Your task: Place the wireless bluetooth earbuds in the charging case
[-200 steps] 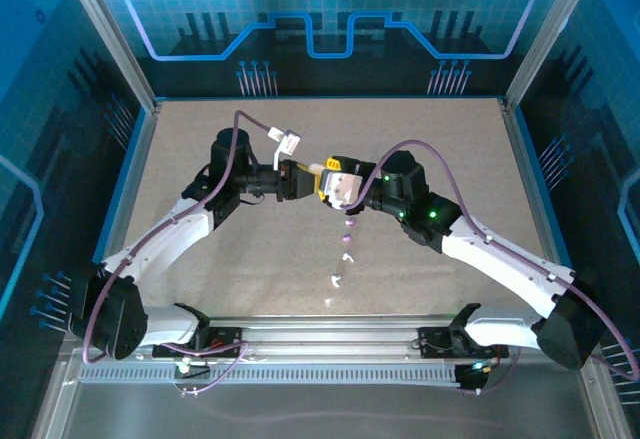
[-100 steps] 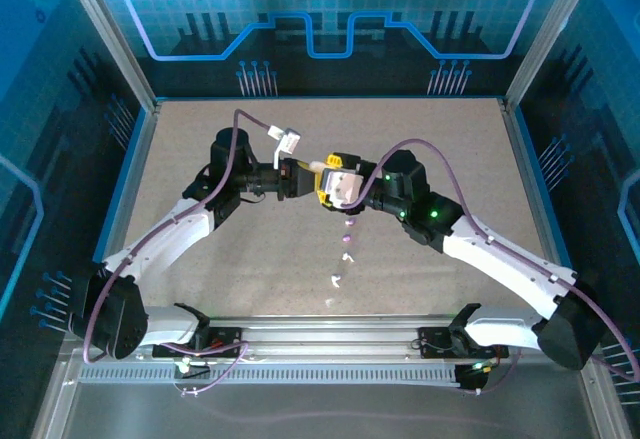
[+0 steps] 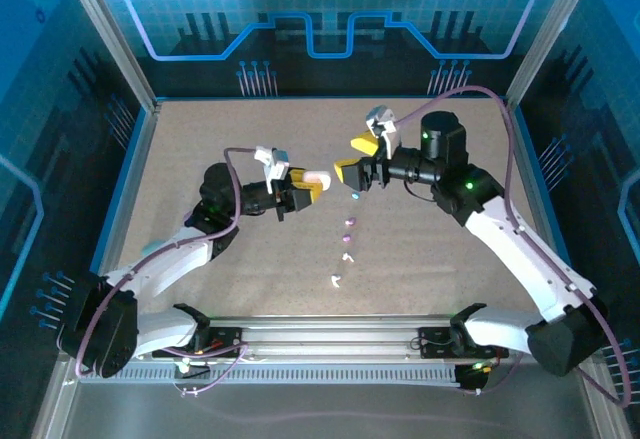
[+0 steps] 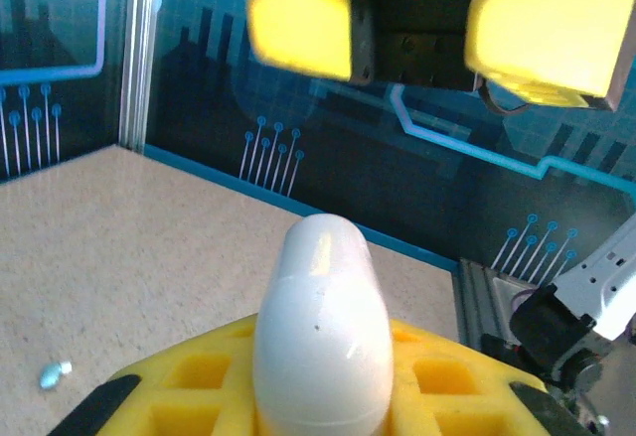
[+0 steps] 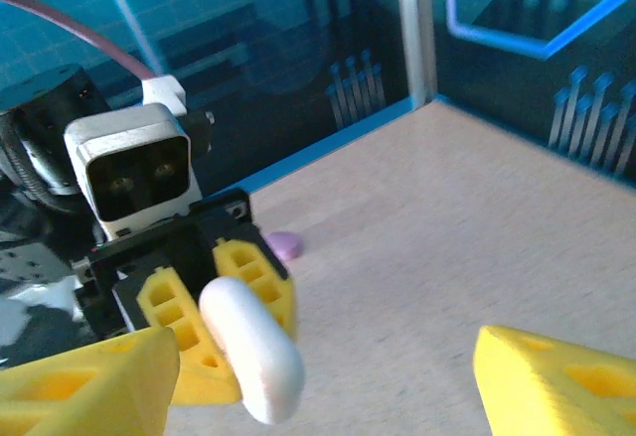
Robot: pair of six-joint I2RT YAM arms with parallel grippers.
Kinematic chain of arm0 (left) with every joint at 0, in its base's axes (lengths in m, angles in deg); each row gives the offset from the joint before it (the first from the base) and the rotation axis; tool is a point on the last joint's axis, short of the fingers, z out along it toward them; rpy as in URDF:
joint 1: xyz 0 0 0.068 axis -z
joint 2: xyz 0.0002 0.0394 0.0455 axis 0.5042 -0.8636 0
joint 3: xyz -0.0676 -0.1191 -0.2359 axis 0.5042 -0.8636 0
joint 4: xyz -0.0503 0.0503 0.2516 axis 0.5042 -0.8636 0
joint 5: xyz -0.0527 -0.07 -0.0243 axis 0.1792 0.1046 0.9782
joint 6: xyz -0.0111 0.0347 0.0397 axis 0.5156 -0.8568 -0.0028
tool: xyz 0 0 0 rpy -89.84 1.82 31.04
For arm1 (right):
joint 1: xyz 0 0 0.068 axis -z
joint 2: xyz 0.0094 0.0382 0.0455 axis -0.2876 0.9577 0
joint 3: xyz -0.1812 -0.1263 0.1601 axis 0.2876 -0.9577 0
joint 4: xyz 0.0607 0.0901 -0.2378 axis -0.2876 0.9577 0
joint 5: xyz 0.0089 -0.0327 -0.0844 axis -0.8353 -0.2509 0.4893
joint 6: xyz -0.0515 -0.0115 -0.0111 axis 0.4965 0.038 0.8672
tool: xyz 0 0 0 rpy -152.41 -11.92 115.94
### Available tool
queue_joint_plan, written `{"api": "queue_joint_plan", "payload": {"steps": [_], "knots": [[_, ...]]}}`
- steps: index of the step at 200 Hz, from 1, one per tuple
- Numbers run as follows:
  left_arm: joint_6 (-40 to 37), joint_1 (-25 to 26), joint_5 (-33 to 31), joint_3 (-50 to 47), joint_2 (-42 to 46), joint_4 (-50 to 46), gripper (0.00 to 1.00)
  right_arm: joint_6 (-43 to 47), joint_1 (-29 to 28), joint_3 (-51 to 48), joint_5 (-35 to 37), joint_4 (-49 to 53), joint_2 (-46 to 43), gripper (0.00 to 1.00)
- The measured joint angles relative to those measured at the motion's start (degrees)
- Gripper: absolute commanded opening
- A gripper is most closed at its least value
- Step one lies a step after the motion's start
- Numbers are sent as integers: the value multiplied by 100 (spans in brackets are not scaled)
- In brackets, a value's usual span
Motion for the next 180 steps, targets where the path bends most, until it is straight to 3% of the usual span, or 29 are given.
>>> {"api": "queue_joint_plan", "payload": {"steps": [70, 180], "knots": [[-210, 105, -109, -85, -20, 968, 19, -448, -35, 350, -741, 699, 507, 76], [-35, 109, -109, -87, -247, 1357, 20, -365, -140, 656, -640, 975, 828, 74]]}}
